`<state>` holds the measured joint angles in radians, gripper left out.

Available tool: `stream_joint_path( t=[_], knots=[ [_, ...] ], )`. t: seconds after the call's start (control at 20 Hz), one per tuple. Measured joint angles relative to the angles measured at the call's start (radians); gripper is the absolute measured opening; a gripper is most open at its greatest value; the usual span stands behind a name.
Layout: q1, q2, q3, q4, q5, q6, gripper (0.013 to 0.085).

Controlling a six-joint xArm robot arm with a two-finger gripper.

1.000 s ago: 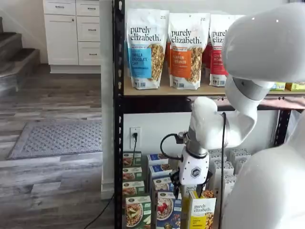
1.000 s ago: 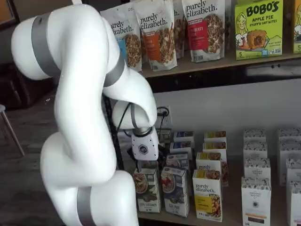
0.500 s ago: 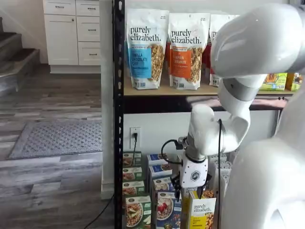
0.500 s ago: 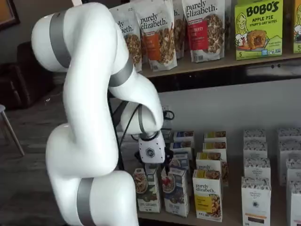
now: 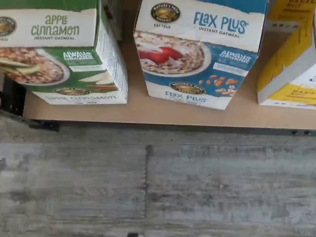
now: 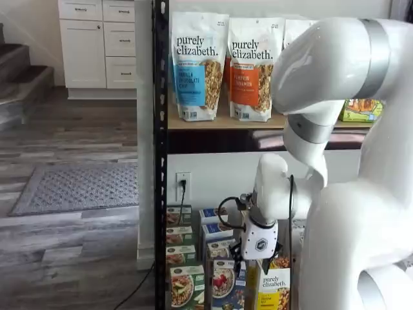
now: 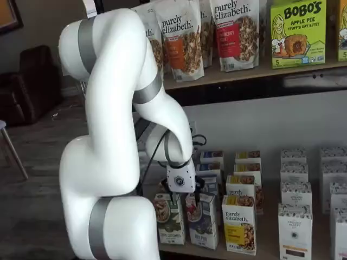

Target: Pick up the blue and white box that is on the bottom shelf, the second box from the left

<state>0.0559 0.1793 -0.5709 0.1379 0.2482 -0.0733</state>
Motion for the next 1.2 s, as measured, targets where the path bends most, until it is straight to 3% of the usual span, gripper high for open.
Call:
stream_joint_path(
  t=[0.15,0.35,0.8,1.2],
  knots=[
    [0.003,0.041,-0.021,0.013,-0.026,-0.012,0.085],
    [0.002,0.092,-0.05,-0.025,-0.059,0.023,0.085],
    [0.007,0.199,-0.128,0.0,-0.108,0.002,0.085],
    [-0.006,0.299,-0.22,-0.093,-0.133,0.08,0.085]
  ],
)
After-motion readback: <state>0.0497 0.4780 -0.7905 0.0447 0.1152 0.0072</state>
